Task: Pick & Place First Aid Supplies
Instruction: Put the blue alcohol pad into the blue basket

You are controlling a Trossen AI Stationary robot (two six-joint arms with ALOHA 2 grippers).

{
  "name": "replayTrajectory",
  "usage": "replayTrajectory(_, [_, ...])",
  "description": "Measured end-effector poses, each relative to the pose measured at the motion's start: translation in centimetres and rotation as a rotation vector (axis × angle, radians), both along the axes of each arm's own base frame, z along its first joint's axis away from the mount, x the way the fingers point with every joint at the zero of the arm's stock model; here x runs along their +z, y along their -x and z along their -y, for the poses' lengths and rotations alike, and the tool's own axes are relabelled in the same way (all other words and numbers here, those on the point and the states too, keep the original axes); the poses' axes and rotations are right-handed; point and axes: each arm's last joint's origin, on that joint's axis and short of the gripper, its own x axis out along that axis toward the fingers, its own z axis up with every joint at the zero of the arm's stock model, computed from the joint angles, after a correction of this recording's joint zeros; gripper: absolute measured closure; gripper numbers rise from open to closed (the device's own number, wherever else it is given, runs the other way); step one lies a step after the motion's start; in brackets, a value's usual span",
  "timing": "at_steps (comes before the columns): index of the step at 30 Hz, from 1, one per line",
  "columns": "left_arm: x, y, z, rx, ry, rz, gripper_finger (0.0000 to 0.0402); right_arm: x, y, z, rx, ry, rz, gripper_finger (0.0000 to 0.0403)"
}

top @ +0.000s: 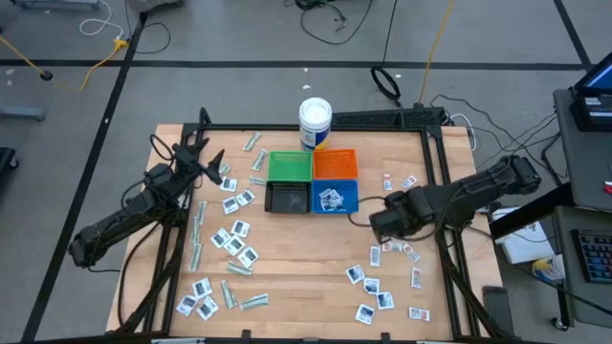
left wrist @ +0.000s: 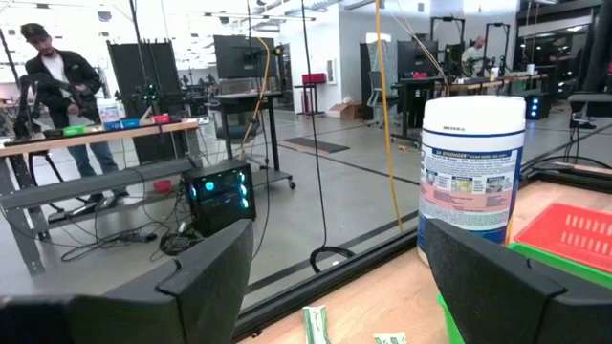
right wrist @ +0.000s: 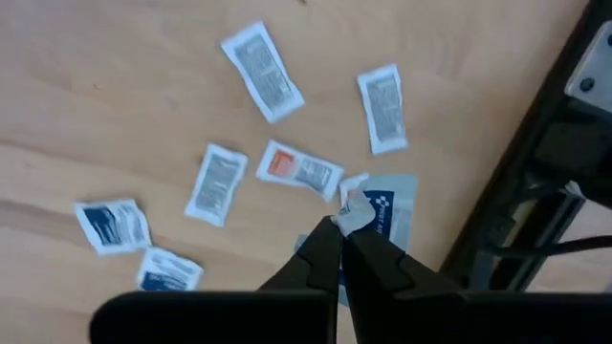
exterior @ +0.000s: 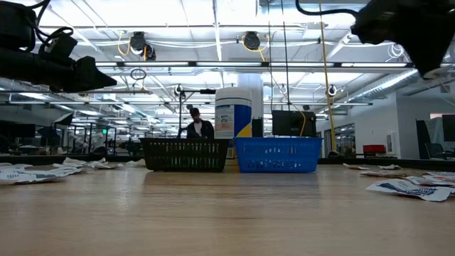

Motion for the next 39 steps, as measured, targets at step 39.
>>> replayTrajectory(39, [0.0, 0.0, 0.0, 0.000, 0.000, 0.000, 0.0094, -4.8, -16.1, 12.6, -0.009, -0.020, 0.109, 0.0403])
